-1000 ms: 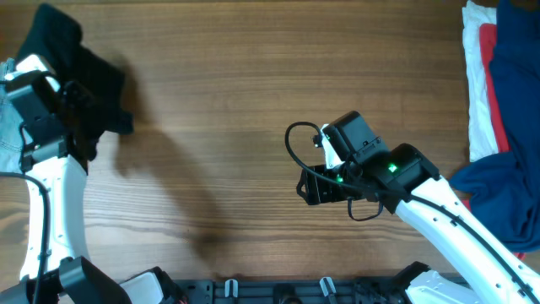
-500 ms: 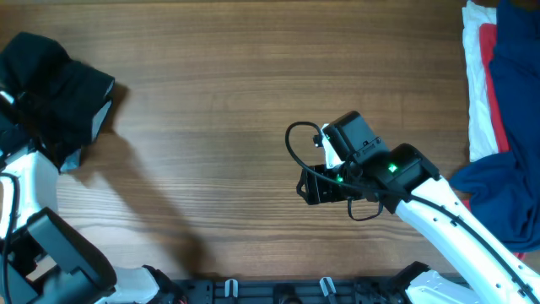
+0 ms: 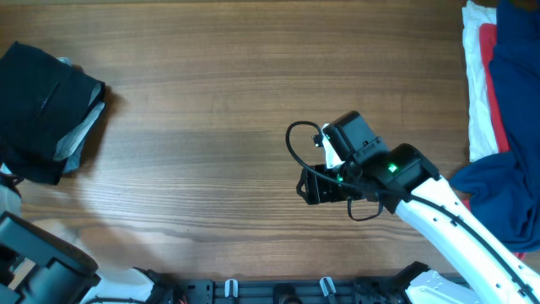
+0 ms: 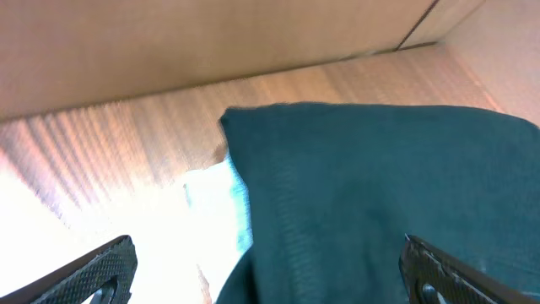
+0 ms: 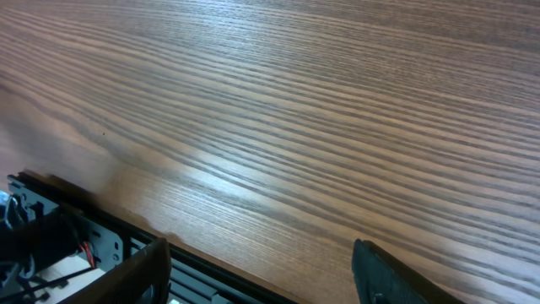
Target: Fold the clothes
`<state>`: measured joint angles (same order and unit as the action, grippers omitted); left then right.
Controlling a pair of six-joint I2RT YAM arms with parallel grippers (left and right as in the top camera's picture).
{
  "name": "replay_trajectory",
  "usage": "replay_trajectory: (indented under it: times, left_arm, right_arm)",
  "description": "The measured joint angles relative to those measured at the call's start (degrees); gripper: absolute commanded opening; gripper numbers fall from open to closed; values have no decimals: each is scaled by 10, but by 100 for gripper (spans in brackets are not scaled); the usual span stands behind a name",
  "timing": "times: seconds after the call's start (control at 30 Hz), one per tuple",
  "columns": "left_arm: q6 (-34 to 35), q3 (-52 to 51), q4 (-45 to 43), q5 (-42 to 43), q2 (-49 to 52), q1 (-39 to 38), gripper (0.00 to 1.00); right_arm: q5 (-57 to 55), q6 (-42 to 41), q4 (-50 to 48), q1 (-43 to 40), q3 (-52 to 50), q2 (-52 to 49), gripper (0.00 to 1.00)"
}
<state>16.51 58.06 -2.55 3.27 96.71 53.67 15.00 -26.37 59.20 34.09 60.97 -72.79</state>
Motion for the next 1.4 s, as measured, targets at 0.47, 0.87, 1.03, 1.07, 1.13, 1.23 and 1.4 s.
replay_trajectory:
  times: [0.47, 0.87, 1.03, 1.07, 1.13, 1.23, 1.4]
  left_arm:
    - [0, 10, 158, 46, -55, -508, 100]
    - [-51, 57, 573, 20, -56, -690, 100]
    - [-48, 57, 612, 32, -174, -685, 100]
    - [-44, 54, 599, 28, -230, -685, 100]
    - [-28, 24, 564, -5, -355, -685, 100]
    - [-9, -37, 541, -57, -551, -685, 100]
    - [-3, -45, 518, -80, -699, -685, 100]
  right_arm:
    - [-83, 5, -256, -14, -11, -73, 99]
    - [-35, 72, -103, -307, -16, -87, 100]
    - [-62, 71, -112, -285, -59, 80, 100]
    - [-69, 70, -121, -278, -80, 125, 100]
    - [-104, 53, -130, -254, -128, 237, 100]
    - [-148, 19, -134, -224, -184, 402, 100]
    - [-168, -76, -116, -222, -197, 466, 99]
